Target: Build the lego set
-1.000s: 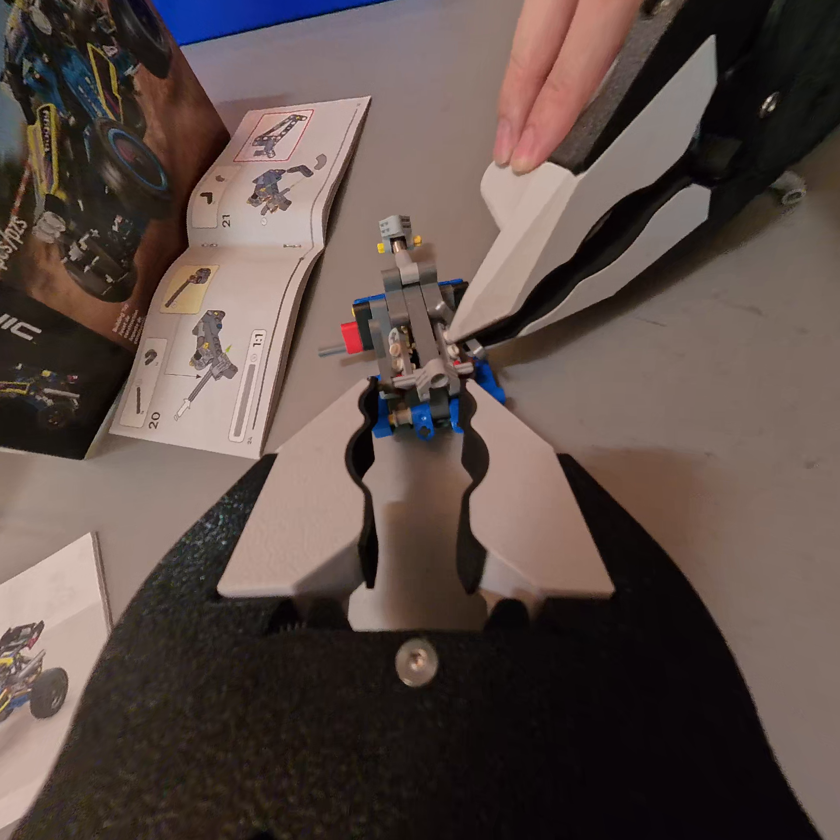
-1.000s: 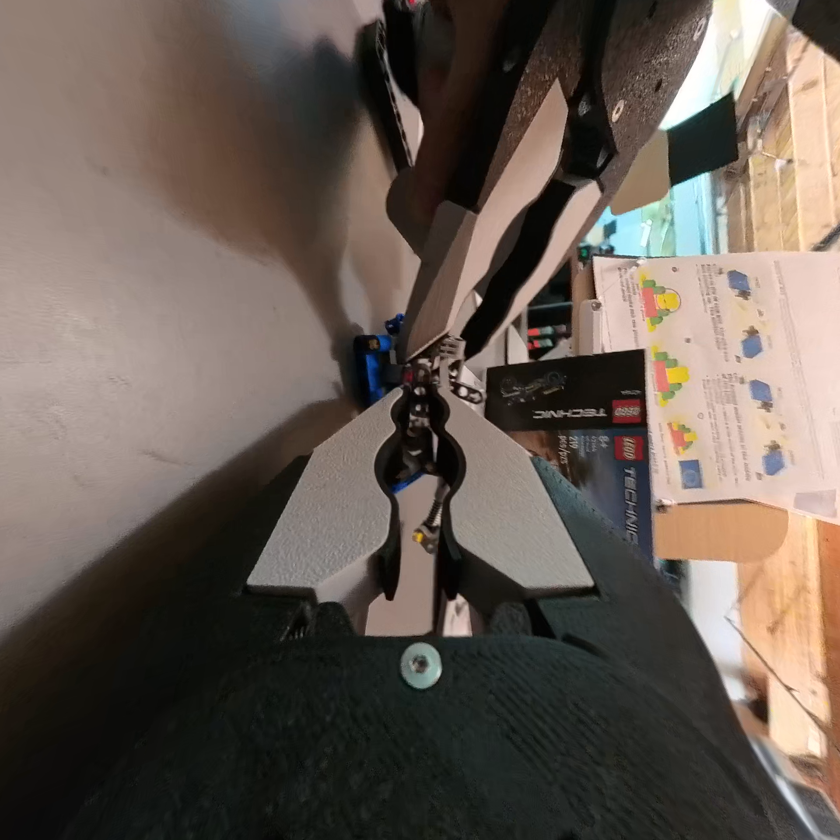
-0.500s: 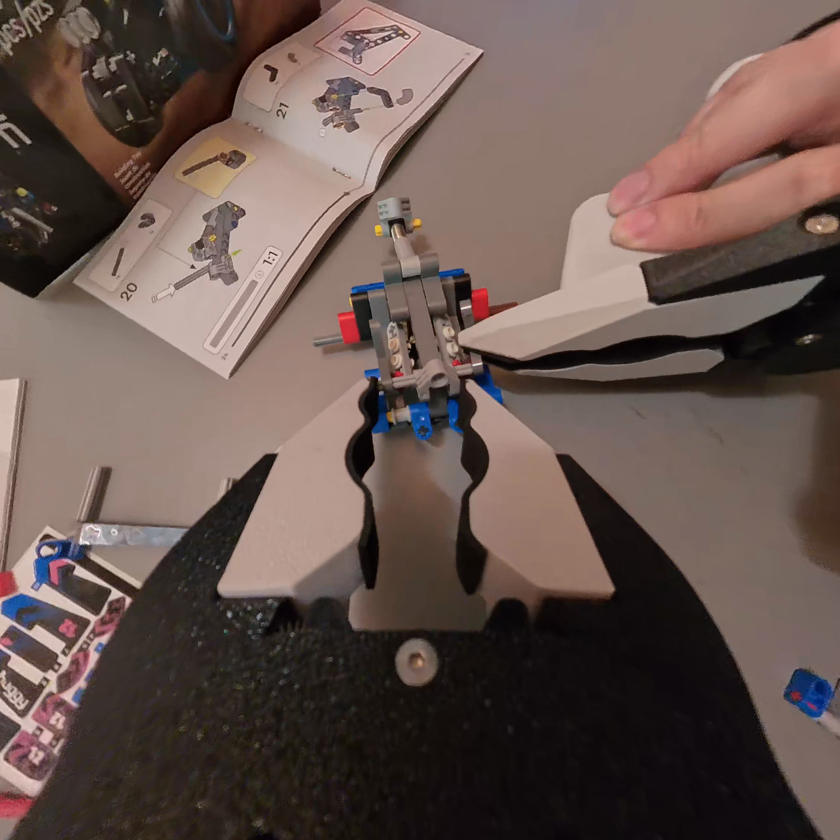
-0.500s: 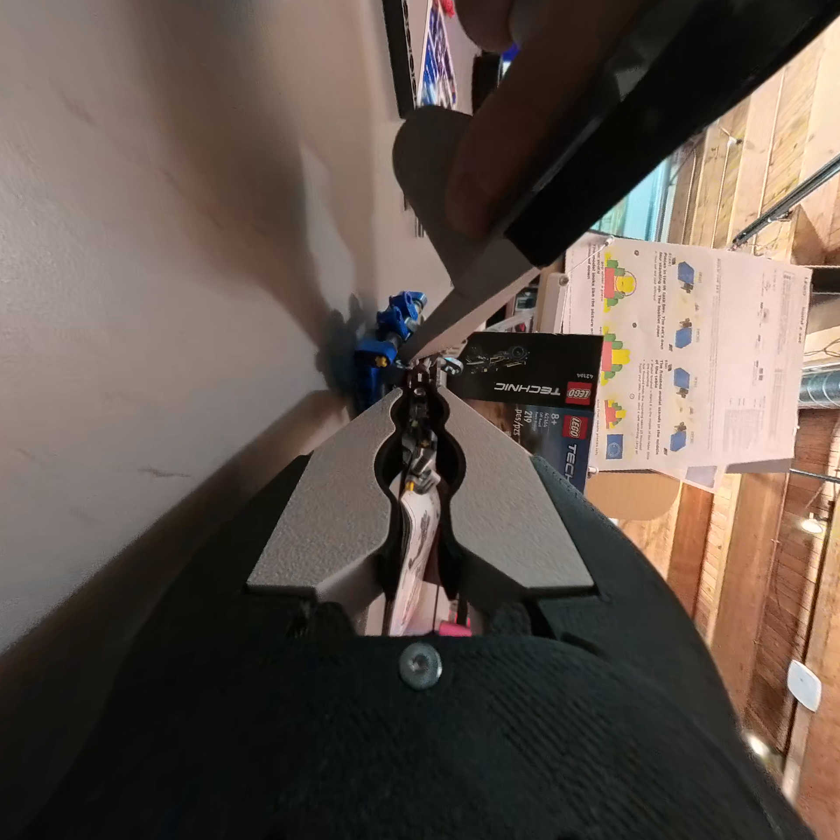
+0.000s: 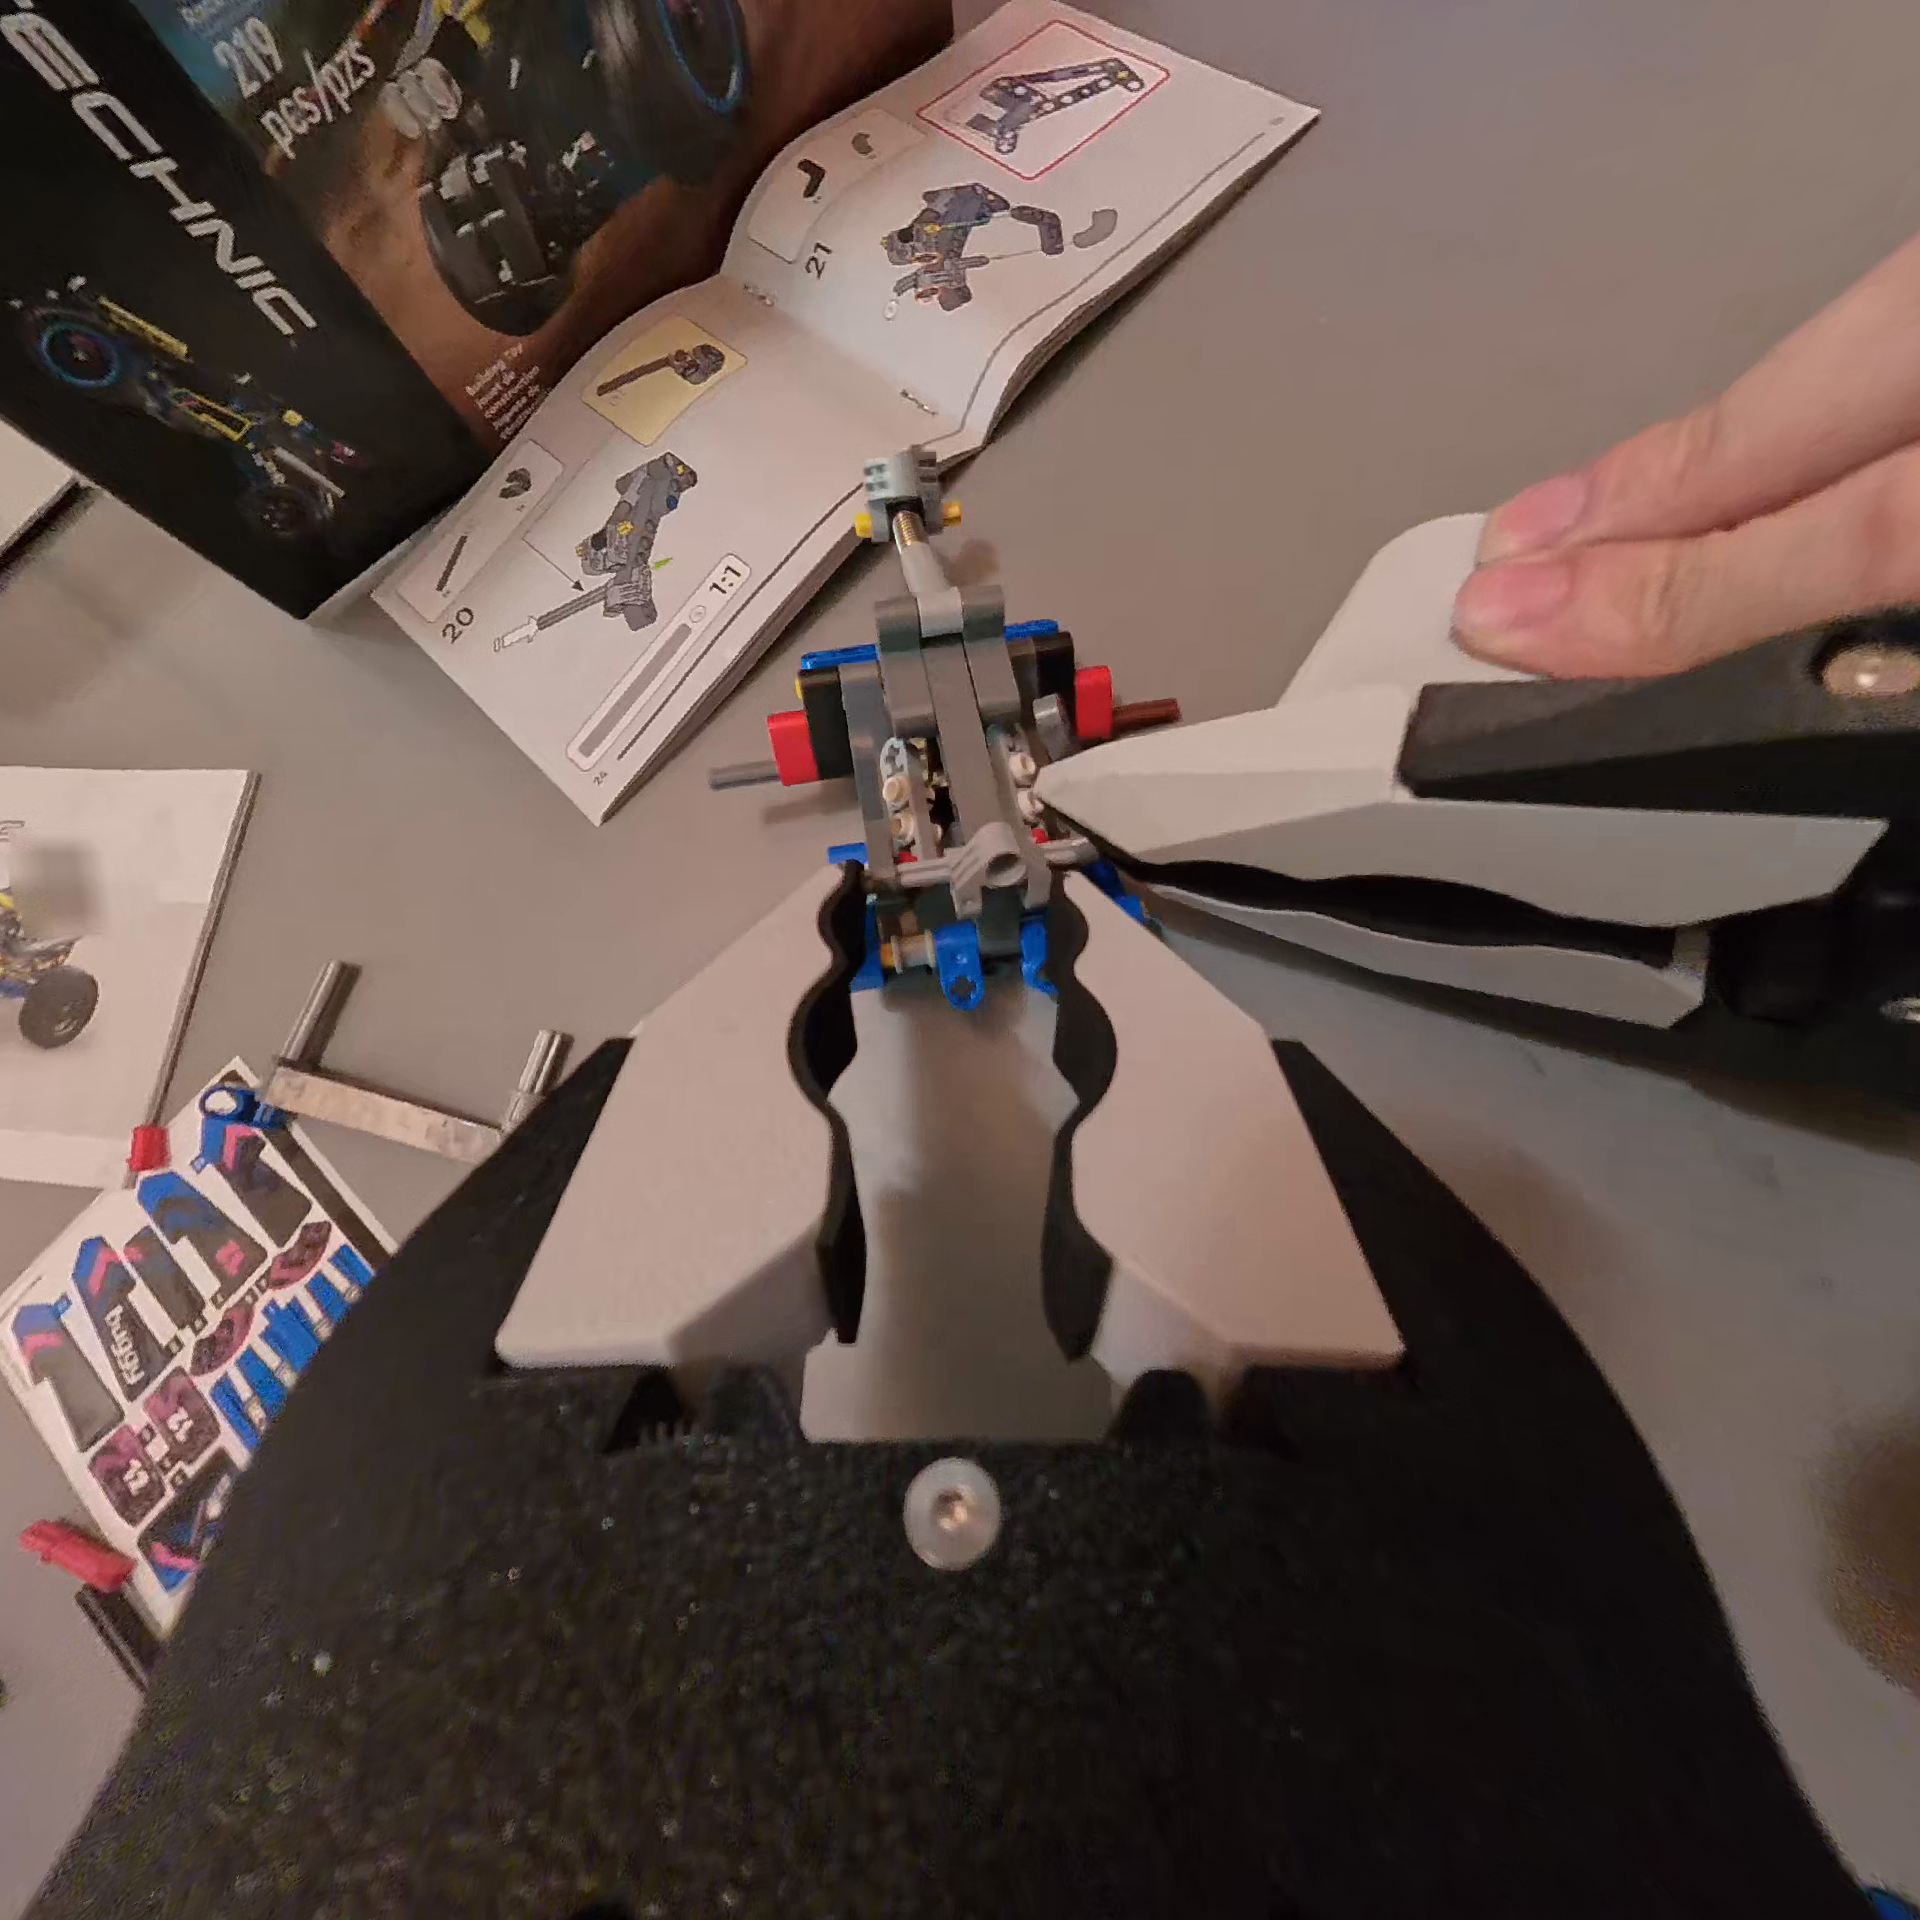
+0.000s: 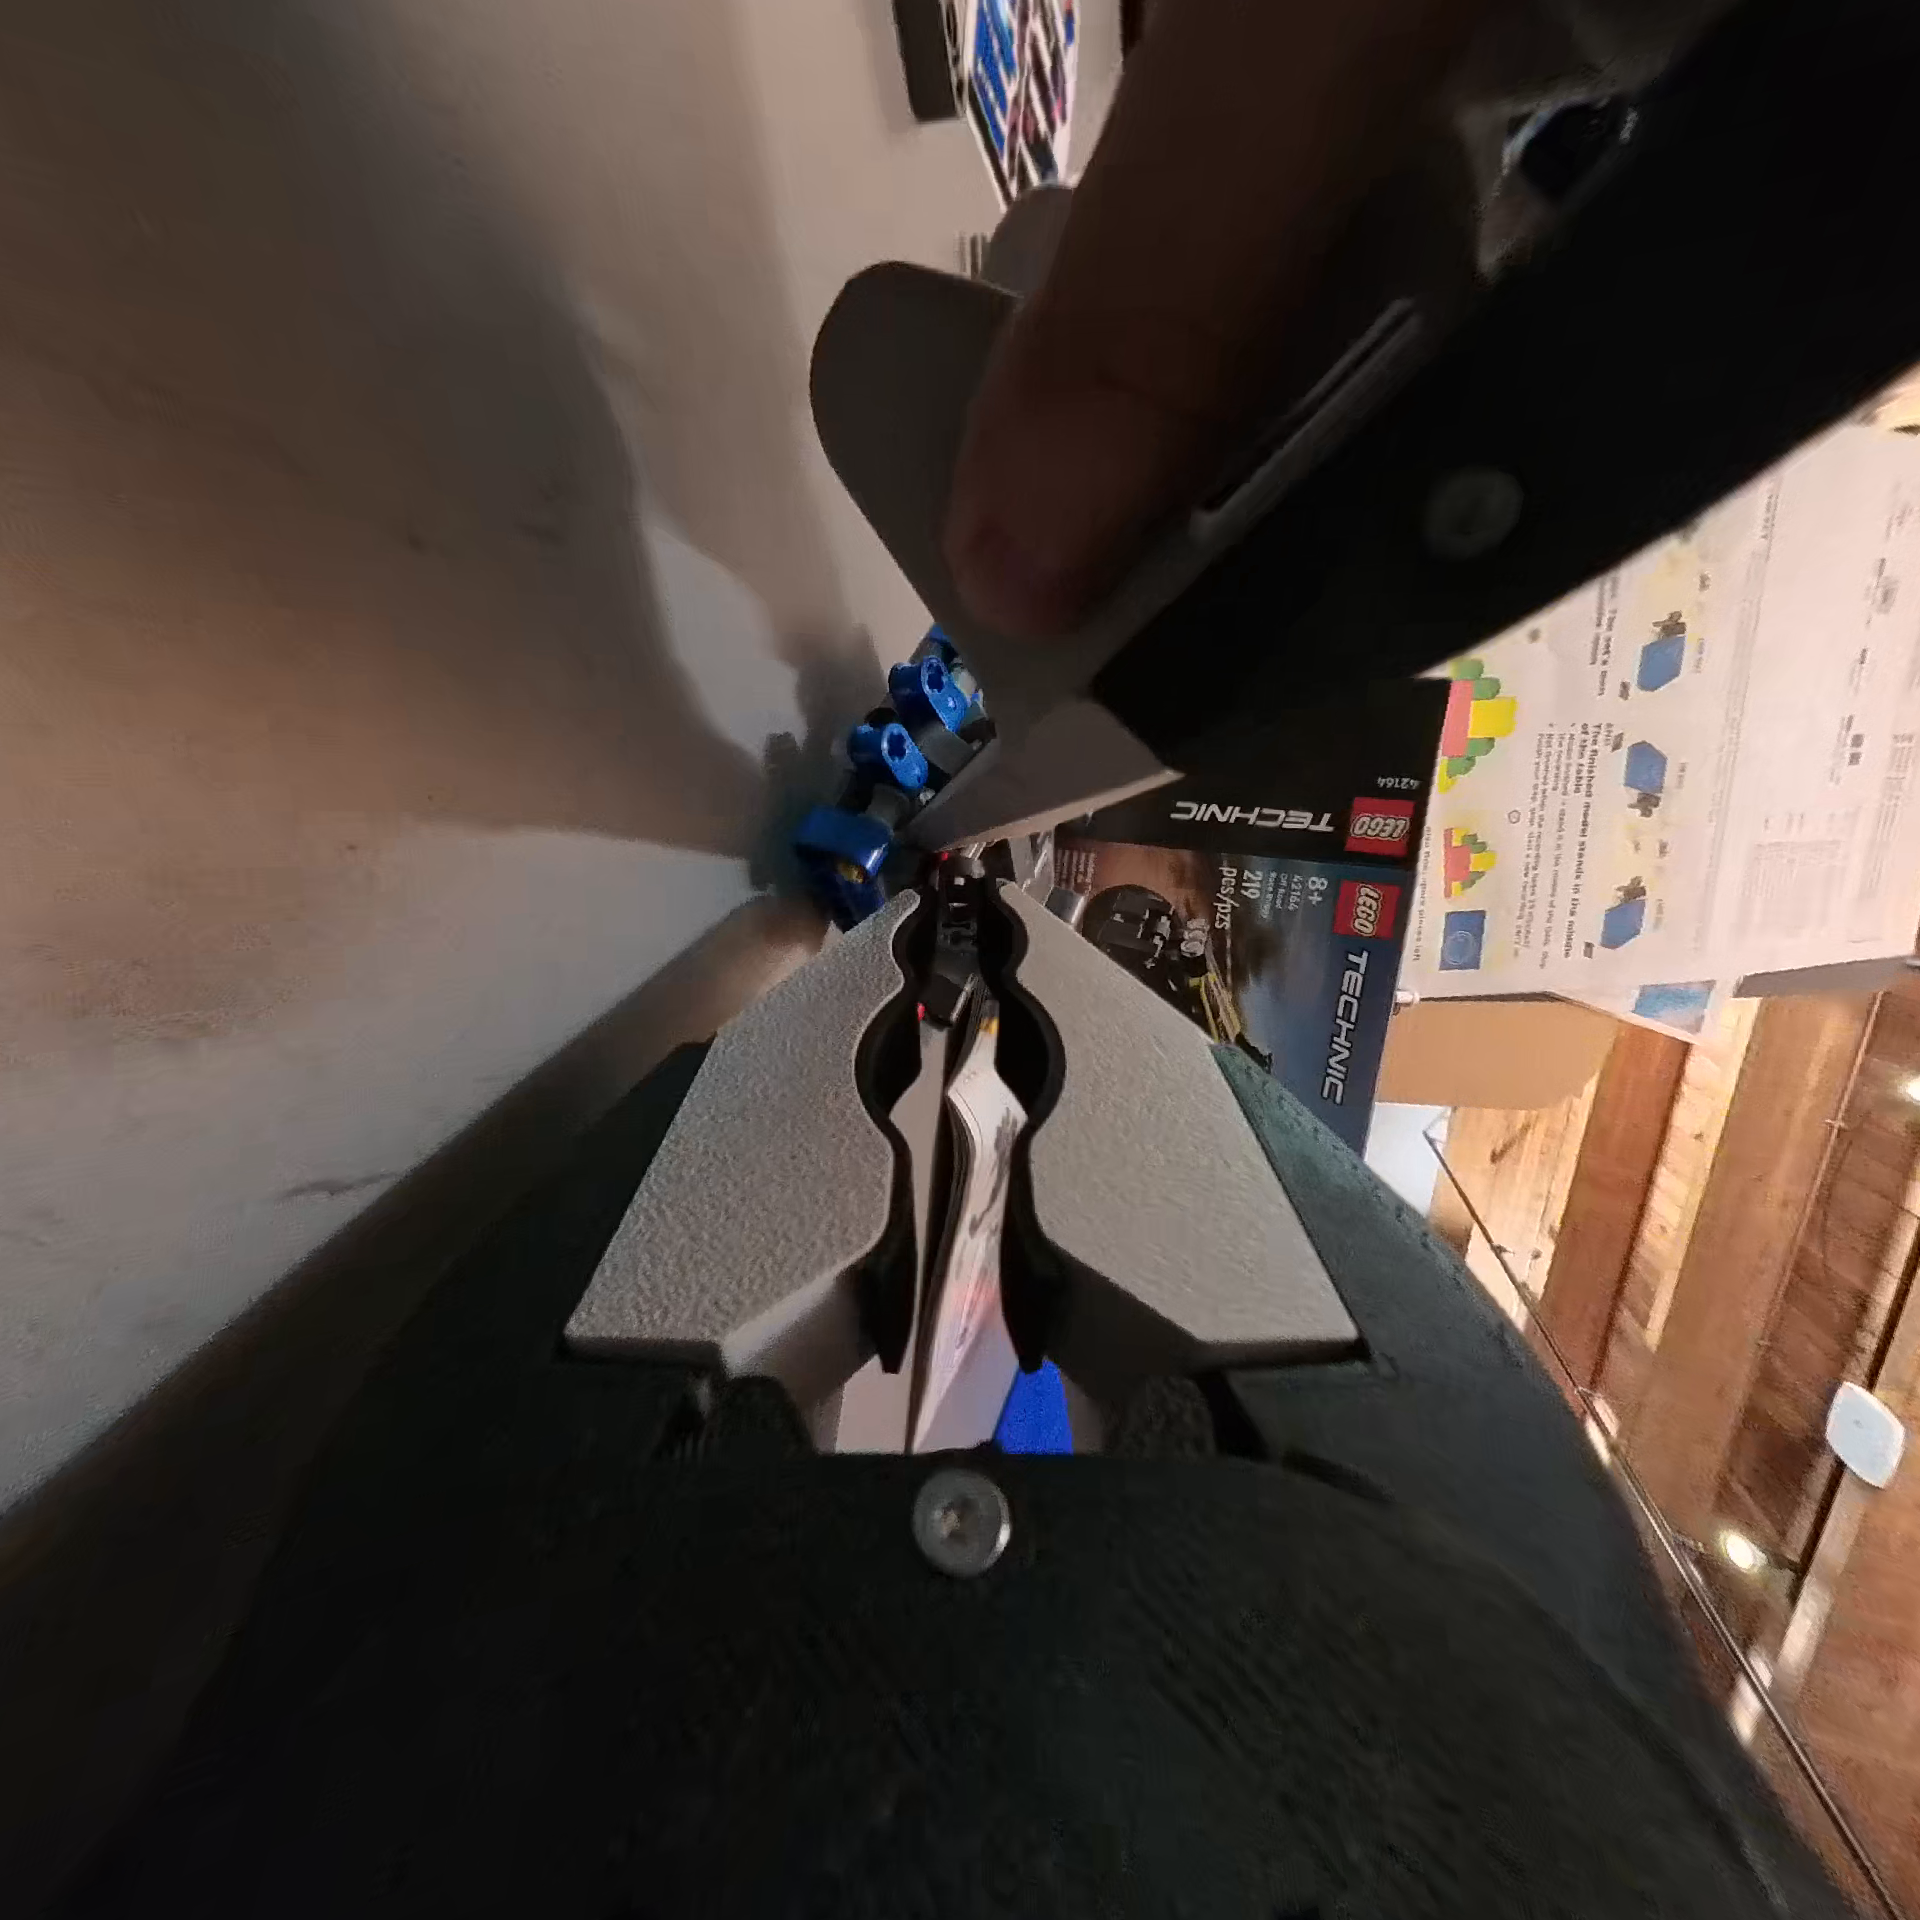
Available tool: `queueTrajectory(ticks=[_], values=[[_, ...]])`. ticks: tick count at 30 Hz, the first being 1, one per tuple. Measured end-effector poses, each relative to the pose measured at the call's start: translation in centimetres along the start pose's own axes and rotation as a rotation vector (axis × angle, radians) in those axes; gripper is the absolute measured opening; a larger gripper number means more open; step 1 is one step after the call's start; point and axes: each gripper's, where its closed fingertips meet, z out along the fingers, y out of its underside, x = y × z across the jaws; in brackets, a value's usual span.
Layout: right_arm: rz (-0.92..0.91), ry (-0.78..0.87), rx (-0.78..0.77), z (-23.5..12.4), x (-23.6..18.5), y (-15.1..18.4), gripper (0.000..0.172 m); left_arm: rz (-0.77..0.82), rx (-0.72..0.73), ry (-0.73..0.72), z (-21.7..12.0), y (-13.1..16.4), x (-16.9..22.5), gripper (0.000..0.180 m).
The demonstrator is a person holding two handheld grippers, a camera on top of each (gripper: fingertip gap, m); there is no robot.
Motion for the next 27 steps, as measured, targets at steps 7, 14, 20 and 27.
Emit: queueTrajectory(ticks=[7,14,20,27], values=[[0.080,-0.157,0.095,-0.1,-1.0,0.6,0.005,0.031,0.030,0.013,0.1,0.1,-0.1,0.031],[0.399,-0.832,0.421,-7.7,-3.9,-2.0,0.005,0.051,0.030,0.116,-0.4,0.5,0.1,0.031],[0.452,-1.017,0.429,-8.2,-5.4,-3.2,0.005,0.056,0.031,0.121,-0.4,0.6,0.1,0.031],[0.454,-0.955,0.459,-7.2,-5.0,-3.3,0.008,0.058,0.036,0.127,-0.4,0.6,0.2,0.031]])
